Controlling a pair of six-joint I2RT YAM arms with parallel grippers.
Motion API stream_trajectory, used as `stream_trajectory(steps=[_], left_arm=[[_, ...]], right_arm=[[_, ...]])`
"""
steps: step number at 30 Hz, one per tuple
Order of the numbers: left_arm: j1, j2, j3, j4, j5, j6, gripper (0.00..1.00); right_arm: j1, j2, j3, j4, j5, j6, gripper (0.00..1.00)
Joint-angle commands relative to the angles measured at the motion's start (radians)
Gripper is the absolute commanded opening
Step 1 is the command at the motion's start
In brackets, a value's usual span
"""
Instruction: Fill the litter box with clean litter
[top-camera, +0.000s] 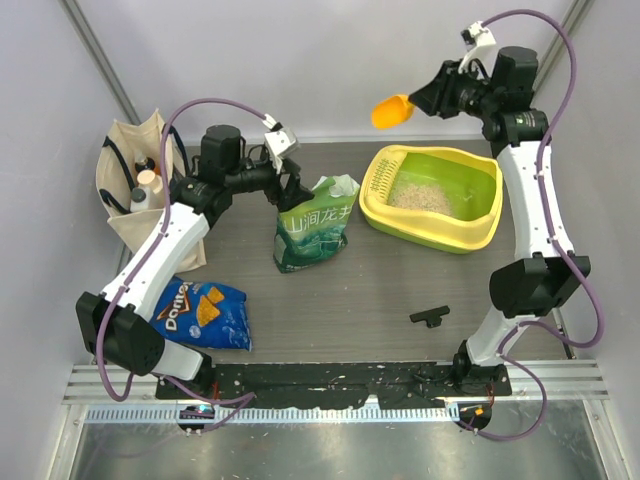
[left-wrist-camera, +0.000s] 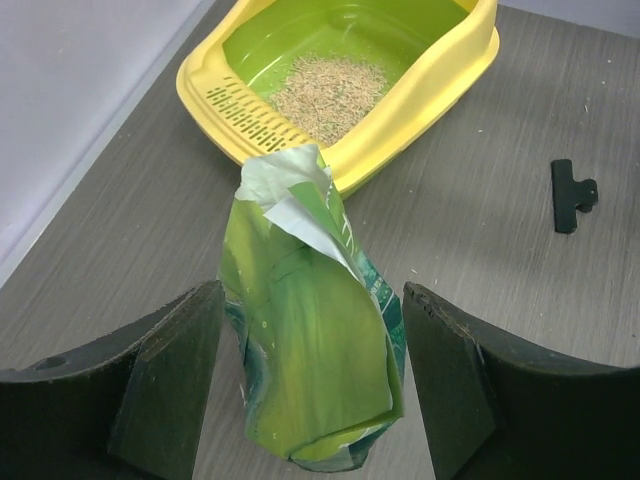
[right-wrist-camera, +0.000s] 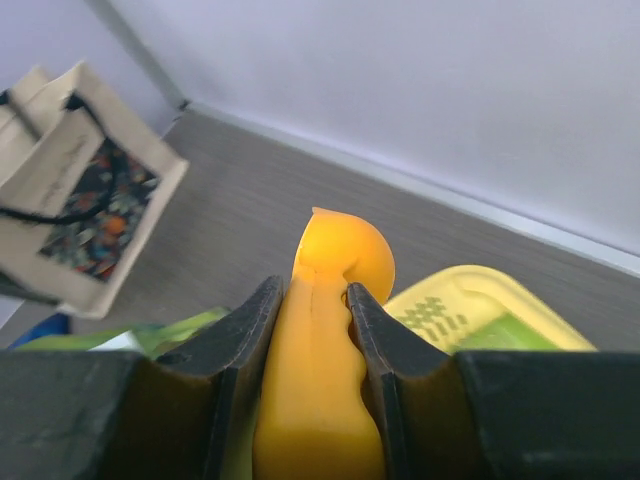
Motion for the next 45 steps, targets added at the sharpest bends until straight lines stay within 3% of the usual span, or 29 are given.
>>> stream_trajectory(steps=[1,5,11,19,27,30,35,39,45], left_arm=[[0.001,-0.009,0.04,-0.016,0.036,0.022,0.75],[-0.002,-0.003,0.041,-0.043,0.007,0.063,0.69],[-0.007,0.002,0.046,-0.07,-0.006,0.084,0.49],[-0.01,-0.001,0.043,-0.086,0.022,0.083,0.33],[-0.011,0.001,0.046,-0.091,0.034,0.078,0.1],[-0.014,0.004,0.046,-0.091,0.039,0.075,0.0],[-0.016,-0.003,0.045,-0.091,0.045,0.058,0.0],[-0.015,-0.016,0.035,-0.096,0.043,0.052,0.0],[-0.016,-0.036,0.014,-0.094,0.04,0.042,0.0]], right_arm=[[0.084,0.017,0.109,-0.12,-0.168,0.029,0.01],[0.138,0.063,0.145,-0.263,-0.231,-0.054,0.01],[0.212,0.125,0.25,-0.49,-0.199,-0.235,0.01],[0.255,0.151,0.335,-0.646,-0.144,-0.482,0.01],[0.29,0.154,0.316,-0.702,-0.142,-0.593,0.01],[0.323,0.16,0.278,-0.674,-0.127,-0.607,0.01],[0.377,0.174,0.183,-0.57,-0.069,-0.607,0.01],[0.388,0.172,0.119,-0.428,0.052,-0.402,0.01],[0.417,0.03,-0.101,-0.159,0.306,-0.153,0.01]])
